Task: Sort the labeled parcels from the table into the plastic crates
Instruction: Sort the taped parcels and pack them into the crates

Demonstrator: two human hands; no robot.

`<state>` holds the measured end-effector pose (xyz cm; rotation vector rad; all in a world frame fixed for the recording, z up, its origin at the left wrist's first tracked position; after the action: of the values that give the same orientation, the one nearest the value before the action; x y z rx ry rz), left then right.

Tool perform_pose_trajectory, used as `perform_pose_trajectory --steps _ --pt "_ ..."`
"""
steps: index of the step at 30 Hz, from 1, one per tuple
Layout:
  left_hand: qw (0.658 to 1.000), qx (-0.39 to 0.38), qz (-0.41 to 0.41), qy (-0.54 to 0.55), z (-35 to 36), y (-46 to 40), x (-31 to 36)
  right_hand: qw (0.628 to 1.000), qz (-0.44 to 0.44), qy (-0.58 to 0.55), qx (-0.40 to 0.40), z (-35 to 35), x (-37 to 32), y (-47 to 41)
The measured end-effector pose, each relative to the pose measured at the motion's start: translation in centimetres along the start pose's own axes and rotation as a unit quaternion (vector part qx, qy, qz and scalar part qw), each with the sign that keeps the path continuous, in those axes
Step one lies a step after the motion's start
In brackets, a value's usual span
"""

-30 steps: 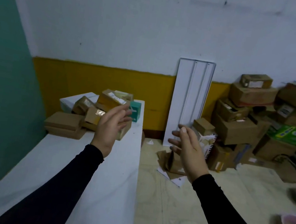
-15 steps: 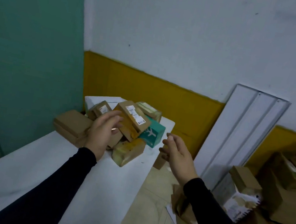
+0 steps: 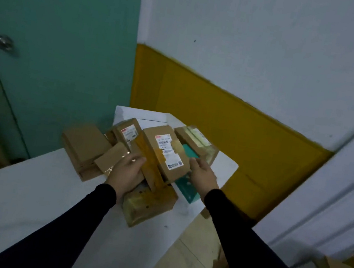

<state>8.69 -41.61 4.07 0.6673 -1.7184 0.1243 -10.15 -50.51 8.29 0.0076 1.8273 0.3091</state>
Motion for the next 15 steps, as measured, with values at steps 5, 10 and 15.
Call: perform_pose_trajectory --steps 5,10,15 --pt "0.995 0.008 -0.084 -0.044 3.9 -3.3 -0.7 0.993 -0.026 0.086 -0.073 -0.3 0.6 -9.0" --pt "0.99 -0.008 -0.123 -0.07 8.1 -4.6 0.6 0.975 -0.007 0.162 -0.152 0.4 1.2 -15.3" --pt "0.989 0.02 -0.138 -0.057 10.3 -5.2 2.6 0.951 -0.006 0.193 -0.243 2.1 1.9 -17.3"
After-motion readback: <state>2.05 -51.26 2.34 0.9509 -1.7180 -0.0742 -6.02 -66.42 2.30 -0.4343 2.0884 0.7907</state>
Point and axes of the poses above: each hand's wrist, its own y-axis away from the middle knuckle, its own z-axis out of the palm, x = y × z, the point moved 3 cm from there along -y, towards the middle knuckle, and after that the axes turned 13 degrees about -y, right-handed, at the moved point
